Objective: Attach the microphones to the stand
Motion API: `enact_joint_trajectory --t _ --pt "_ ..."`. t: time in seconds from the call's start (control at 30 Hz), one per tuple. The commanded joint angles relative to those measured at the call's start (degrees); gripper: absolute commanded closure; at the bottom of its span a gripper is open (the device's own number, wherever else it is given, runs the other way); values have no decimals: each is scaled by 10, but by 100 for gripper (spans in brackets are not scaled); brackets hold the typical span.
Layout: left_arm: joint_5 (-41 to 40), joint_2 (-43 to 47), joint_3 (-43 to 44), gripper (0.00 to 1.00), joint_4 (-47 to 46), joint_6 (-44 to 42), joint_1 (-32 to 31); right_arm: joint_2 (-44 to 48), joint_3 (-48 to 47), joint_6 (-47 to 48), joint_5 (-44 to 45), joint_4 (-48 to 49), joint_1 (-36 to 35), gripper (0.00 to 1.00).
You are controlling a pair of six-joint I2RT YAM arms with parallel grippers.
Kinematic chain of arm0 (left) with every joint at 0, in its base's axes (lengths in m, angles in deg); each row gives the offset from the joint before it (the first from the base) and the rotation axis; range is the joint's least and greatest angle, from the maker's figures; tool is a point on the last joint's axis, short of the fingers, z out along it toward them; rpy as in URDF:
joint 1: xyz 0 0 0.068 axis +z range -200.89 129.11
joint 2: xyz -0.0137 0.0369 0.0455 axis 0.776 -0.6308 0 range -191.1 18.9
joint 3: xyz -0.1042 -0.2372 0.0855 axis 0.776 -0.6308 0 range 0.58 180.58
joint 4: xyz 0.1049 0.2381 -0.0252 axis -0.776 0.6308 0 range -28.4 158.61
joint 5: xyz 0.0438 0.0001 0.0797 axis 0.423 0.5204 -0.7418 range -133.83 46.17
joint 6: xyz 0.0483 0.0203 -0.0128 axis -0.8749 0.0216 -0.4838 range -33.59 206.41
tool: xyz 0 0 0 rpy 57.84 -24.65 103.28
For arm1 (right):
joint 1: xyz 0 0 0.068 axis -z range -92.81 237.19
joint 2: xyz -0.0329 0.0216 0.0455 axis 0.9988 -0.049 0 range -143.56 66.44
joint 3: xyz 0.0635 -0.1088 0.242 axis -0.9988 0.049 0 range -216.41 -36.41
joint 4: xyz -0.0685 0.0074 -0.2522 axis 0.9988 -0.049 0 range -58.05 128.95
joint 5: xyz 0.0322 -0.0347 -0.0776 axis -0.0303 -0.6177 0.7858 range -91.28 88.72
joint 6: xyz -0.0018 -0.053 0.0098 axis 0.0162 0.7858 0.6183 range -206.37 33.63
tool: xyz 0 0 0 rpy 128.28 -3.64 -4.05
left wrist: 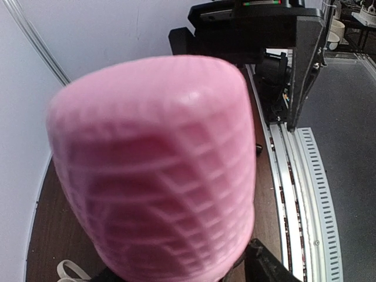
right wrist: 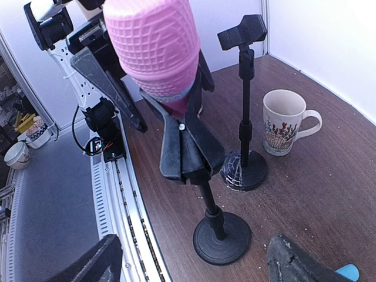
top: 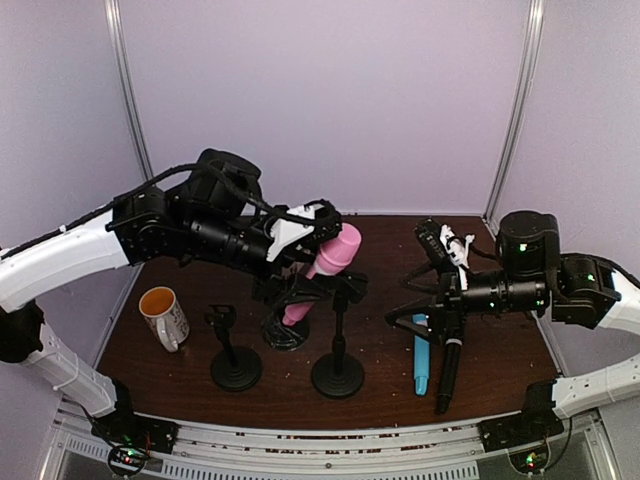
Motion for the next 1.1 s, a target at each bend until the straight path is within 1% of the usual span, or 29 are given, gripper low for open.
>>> enact_joint_trajectory --t 0.0,0.03,0.13,0.27,0.43,0.57,0.77,0.87,0.97,1.07 --pt "18 -8 31 43 26 -19 -1 1 5 11 1 0 -4 14" --pt "23 -9 33 44 26 -19 -1 1 6 13 1 -2 -4 14" --pt "40 -19 46 51 26 -18 -1 1 8 20 1 -6 -5 14" --pt "39 -42 84 63 26 -18 -1 13 26 23 24 2 -4 15" --pt "24 -75 144 73 21 -16 1 33 41 32 76 -12 -4 16" --pt "-10 -106 193 86 -1 -10 9 60 47 29 91 -22 -4 16" --pt "-88 -174 296 87 -22 7 30 92 62 20 102 -16 -4 16" --pt "-139 -224 371 86 -18 17 43 92 66 22 105 -20 -4 16" --pt "-184 -282 451 86 -18 48 63 88 67 21 100 -20 -4 17" --pt "-220 -314 486 85 -38 71 80 88 73 16 102 -12 -4 17"
